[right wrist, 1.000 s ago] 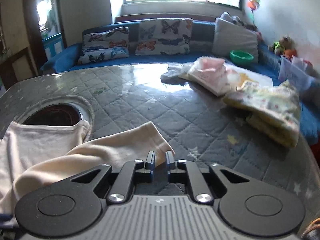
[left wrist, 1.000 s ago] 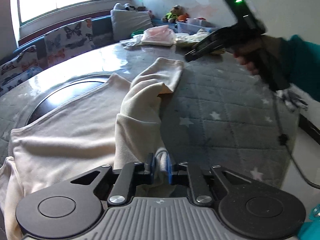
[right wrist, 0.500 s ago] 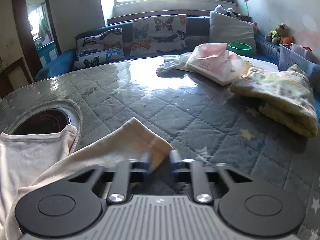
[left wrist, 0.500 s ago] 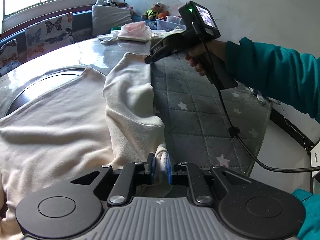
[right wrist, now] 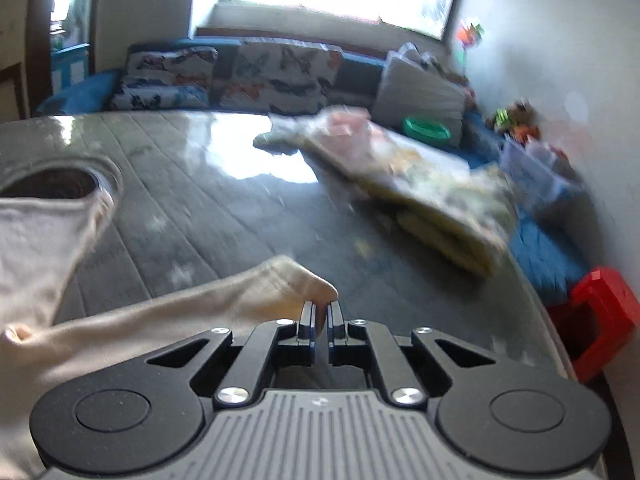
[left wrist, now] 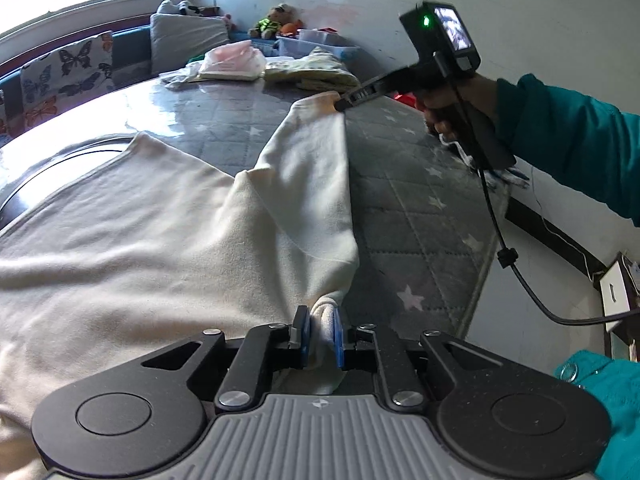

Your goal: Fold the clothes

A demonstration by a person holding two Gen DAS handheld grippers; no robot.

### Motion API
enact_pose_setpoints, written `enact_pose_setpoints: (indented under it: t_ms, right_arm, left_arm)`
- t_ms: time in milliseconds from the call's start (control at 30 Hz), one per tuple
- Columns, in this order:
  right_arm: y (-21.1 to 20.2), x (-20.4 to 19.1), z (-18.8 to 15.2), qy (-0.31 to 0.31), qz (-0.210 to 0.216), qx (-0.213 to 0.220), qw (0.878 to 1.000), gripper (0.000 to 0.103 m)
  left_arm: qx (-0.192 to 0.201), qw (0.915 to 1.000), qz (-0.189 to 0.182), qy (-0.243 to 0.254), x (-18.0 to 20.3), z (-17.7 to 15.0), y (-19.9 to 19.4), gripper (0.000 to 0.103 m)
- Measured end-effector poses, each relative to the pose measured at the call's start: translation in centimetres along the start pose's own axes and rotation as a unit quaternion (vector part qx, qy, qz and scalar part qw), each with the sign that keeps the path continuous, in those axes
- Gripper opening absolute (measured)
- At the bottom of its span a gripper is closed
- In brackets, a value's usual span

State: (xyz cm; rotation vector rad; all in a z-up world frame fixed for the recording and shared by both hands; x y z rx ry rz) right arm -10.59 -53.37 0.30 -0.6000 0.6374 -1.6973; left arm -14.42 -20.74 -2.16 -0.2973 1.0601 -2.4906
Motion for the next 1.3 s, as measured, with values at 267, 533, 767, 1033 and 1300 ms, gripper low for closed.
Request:
enact_pose_setpoints:
  t_ms: [267, 533, 767, 1033, 1300]
  right_arm:
    - [-0.5, 1.6, -1.6, 0.040, -0.050, -0.005, 0.998, 0.021]
    - [0.3, -2.2, 0.0, 0.017, 0.038, 0.018, 0.999, 0.025]
    - [2.1, -2.6, -0.1, 0.047, 0.049, -0.001, 0.998, 0.031]
    - [0.2, -5.3, -0.4, 0.026, 0.085, 0.025, 0.996, 0.059]
    - [0.4, -6.5, -1.5, 0.035, 0.093, 0.035, 0.994, 0.080]
  left_arm:
    - [-0.002, 0.9998, -0.012, 0.015, 0.6, -0.6, -0.5, 0.014]
    - [0.002, 1.0000, -0.005, 0.002, 0.3, -0.8, -1.1, 0.018]
    - [0.036, 0.9984, 0.033, -0.030, -2.3, -0.4, -3.8, 0.035]
    - [0.069, 0.9666, 0.198, -0.147, -14.0, -0.4, -7.5, 0.049]
    - [0.021, 0.9035, 0.345, -0.253, -25.2, -2.8, -6.6, 0.049]
Point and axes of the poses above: each gripper's, at about its wrist camera, not at the fingertips, and y roughly the way its jaws point, x to its right, z to its top, the point moved 7 cm from there along y, roughly the way its jaws point, and after that the axes turned 10 degrees about z, right-handed, at the moved point
